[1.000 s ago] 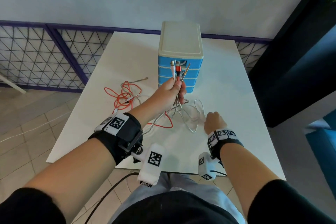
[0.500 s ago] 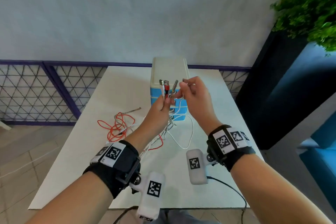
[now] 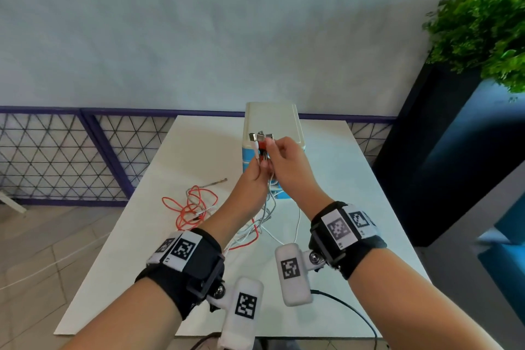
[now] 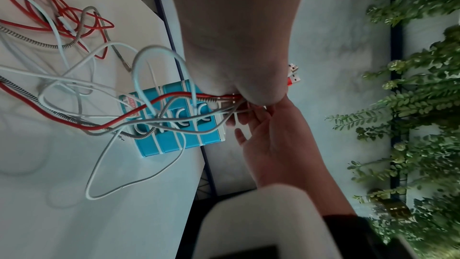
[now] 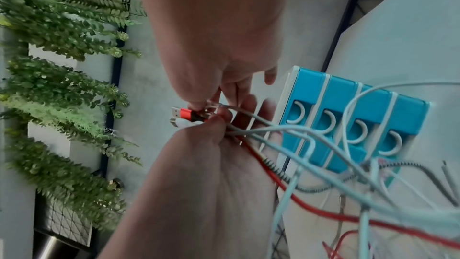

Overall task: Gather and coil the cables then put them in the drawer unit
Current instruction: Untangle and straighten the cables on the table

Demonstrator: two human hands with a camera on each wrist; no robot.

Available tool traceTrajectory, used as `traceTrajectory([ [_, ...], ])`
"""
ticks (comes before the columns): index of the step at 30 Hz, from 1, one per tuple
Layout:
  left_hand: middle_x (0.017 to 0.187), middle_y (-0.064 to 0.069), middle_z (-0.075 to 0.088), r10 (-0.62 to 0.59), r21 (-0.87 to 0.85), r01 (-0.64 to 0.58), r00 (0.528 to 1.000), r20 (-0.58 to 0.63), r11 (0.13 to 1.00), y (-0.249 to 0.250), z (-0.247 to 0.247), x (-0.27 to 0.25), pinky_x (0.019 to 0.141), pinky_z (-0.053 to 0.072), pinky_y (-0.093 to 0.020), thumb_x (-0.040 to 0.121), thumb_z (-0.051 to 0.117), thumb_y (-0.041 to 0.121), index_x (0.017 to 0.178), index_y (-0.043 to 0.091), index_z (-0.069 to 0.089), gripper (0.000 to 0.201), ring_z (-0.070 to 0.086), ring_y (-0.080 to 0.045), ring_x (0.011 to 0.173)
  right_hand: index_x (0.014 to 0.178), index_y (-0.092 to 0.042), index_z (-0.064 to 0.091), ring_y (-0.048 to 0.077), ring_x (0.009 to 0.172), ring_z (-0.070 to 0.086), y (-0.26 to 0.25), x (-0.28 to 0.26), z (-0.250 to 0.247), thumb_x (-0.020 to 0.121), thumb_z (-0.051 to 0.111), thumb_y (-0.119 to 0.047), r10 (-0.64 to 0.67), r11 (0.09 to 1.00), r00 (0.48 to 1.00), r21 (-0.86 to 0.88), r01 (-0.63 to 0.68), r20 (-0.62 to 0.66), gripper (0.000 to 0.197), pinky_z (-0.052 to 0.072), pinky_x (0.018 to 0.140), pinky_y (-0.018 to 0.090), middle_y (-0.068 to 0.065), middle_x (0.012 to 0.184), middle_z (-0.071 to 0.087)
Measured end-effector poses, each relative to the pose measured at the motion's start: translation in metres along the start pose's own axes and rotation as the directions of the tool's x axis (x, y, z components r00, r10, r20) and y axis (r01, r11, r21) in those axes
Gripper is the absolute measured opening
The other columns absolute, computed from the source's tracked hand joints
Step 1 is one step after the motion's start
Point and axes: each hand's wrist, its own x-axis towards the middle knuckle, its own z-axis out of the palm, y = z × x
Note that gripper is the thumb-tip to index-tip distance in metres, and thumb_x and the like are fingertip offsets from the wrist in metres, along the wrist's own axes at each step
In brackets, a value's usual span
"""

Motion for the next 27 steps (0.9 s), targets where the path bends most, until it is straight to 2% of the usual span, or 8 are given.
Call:
traceTrajectory([
  [3, 0.079, 0.005, 0.052, 0.018, -0.069, -0.020, 1.000, -0.025, 0.997, 0.002, 0.003, 0.003, 0.066, 0.043, -0.017, 0.103, 0.024, 0.028, 0.112, 0.013, 0.048, 0.029, 0.051, 0.010, 0.061, 0.089, -0.006, 0.056, 0.016, 0.056, 0.048, 0.000, -0.005, -0.004, 0.099, 0.038, -0.044, 0.071, 0.997, 0.994, 0.026, -0.074, 0.086, 0.043, 0.041, 0.047, 0.022, 0.003, 0.066, 0.051],
  [7, 0.081, 0.008, 0.058, 0.017, -0.126, -0.022, 0.999, -0.044, 0.992, 0.006, 0.009, 0.003, 0.063, 0.049, -0.020, 0.103, 0.024, 0.034, 0.113, 0.024, 0.048, 0.028, 0.059, 0.000, 0.069, 0.102, -0.002, 0.061, 0.014, 0.062, 0.054, 0.000, -0.016, -0.007, 0.099, 0.041, -0.044, 0.059, 0.989, 0.964, 0.115, -0.092, 0.260, 0.047, 0.042, 0.048, 0.018, 0.009, 0.077, 0.055],
  [9, 0.082, 0.004, 0.056, 0.037, -0.085, -0.039, 0.999, -0.023, 0.996, 0.003, 0.010, 0.003, 0.061, 0.047, -0.028, 0.103, 0.022, 0.034, 0.112, 0.026, 0.047, 0.028, 0.056, -0.003, 0.066, 0.113, -0.013, 0.063, 0.007, 0.055, 0.053, 0.000, -0.017, -0.006, 0.100, 0.041, -0.041, 0.019, 0.991, 0.964, 0.121, -0.053, 0.264, 0.038, 0.040, 0.043, 0.019, 0.004, 0.080, 0.058],
  [13, 0.094, -0.011, 0.057, -0.057, -0.041, 0.063, 0.989, 0.133, 0.997, 0.002, 0.003, -0.001, 0.078, 0.051, -0.029, 0.103, 0.024, 0.028, 0.115, 0.019, 0.047, 0.027, 0.055, -0.019, 0.085, 0.100, -0.025, 0.065, 0.007, 0.058, 0.052, -0.002, -0.017, -0.009, 0.101, 0.038, -0.038, 0.057, 0.980, 0.975, 0.176, -0.096, 0.215, 0.030, 0.039, 0.041, 0.016, 0.010, 0.097, 0.065],
  [16, 0.082, -0.001, 0.059, -0.076, 0.232, 0.005, 0.951, 0.301, 0.973, -0.003, 0.002, -0.009, 0.074, 0.046, -0.019, 0.102, 0.031, 0.024, 0.098, 0.009, 0.050, 0.025, 0.054, -0.013, 0.080, 0.109, -0.016, 0.069, 0.013, 0.084, 0.064, 0.000, -0.011, -0.012, 0.102, 0.034, -0.040, 0.050, 0.995, 0.984, 0.082, -0.065, 0.172, 0.043, 0.050, 0.074, 0.019, 0.010, 0.118, 0.067],
  [19, 0.070, 0.001, 0.051, -0.100, 0.249, 0.023, 0.948, 0.301, 0.968, -0.010, 0.004, -0.012, 0.067, 0.043, -0.024, 0.102, 0.031, 0.022, 0.082, 0.019, 0.044, 0.024, 0.050, -0.014, 0.066, 0.099, -0.009, 0.070, 0.014, 0.107, 0.066, 0.003, -0.015, -0.009, 0.104, 0.030, -0.036, 0.035, 0.983, 0.970, 0.167, -0.077, 0.240, 0.048, 0.042, 0.102, 0.027, 0.008, 0.112, 0.071],
  [24, 0.068, -0.002, 0.048, -0.103, 0.102, 0.071, 0.932, 0.349, 0.992, -0.015, 0.001, -0.016, 0.070, 0.045, -0.028, 0.103, 0.024, 0.021, 0.081, 0.013, 0.045, 0.032, 0.052, -0.019, 0.063, 0.100, -0.002, 0.059, 0.029, 0.102, 0.068, 0.005, -0.020, -0.015, 0.105, 0.029, -0.028, 0.002, 0.944, 0.926, 0.305, -0.127, 0.377, 0.040, 0.052, 0.093, 0.029, 0.025, 0.112, 0.068],
  [27, 0.070, -0.004, 0.052, -0.114, 0.072, 0.095, 0.928, 0.354, 0.993, -0.015, 0.000, -0.020, 0.068, 0.046, -0.019, 0.104, 0.024, 0.021, 0.082, 0.011, 0.047, 0.033, 0.055, -0.016, 0.065, 0.103, -0.002, 0.059, 0.026, 0.105, 0.067, 0.002, -0.028, -0.021, 0.104, 0.031, -0.027, 0.020, 0.975, 0.886, 0.186, -0.119, 0.463, 0.038, 0.055, 0.071, 0.016, 0.021, 0.117, 0.067],
])
